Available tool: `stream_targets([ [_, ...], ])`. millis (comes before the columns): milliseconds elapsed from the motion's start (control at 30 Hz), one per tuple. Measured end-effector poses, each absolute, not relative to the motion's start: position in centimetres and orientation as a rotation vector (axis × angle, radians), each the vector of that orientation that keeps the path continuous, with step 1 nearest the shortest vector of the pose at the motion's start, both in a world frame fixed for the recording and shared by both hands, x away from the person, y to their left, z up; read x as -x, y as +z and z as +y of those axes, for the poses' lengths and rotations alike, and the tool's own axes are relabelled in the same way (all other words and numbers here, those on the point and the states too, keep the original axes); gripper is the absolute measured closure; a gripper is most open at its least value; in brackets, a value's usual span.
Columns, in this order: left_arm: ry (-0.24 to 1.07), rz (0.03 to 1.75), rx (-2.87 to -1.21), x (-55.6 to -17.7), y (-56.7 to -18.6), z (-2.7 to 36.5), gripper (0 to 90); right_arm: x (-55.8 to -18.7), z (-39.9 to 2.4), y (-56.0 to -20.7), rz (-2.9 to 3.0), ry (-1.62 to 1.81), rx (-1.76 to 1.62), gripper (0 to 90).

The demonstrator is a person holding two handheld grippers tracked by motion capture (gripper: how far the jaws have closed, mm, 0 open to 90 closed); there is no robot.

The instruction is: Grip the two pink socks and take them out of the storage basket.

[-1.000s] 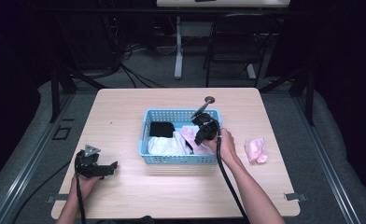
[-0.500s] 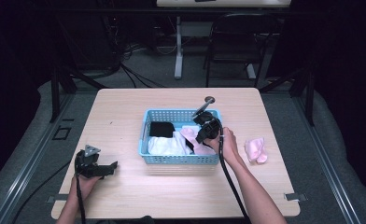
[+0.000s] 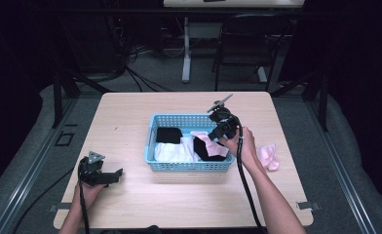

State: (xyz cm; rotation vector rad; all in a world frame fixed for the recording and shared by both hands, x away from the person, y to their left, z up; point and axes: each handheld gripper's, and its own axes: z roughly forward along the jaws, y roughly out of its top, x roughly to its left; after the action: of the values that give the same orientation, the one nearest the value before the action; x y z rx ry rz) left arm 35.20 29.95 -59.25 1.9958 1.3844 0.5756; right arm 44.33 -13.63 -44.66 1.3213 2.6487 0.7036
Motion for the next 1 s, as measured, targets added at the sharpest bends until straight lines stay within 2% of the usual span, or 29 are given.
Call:
stream_targets([
  [667,0.575,1.384,-1.996,-35.2,-59.2,30.0,0.7,-42.9,-13.9,-39.8,2.578,0.812,-1.254,88.9],
  [1000,0.576,1.385,-1.996,-35.2,-59.2,29.9,0.7,-41.9,-15.5,-37.4,2.533,0.825,-1.232,88.8],
])
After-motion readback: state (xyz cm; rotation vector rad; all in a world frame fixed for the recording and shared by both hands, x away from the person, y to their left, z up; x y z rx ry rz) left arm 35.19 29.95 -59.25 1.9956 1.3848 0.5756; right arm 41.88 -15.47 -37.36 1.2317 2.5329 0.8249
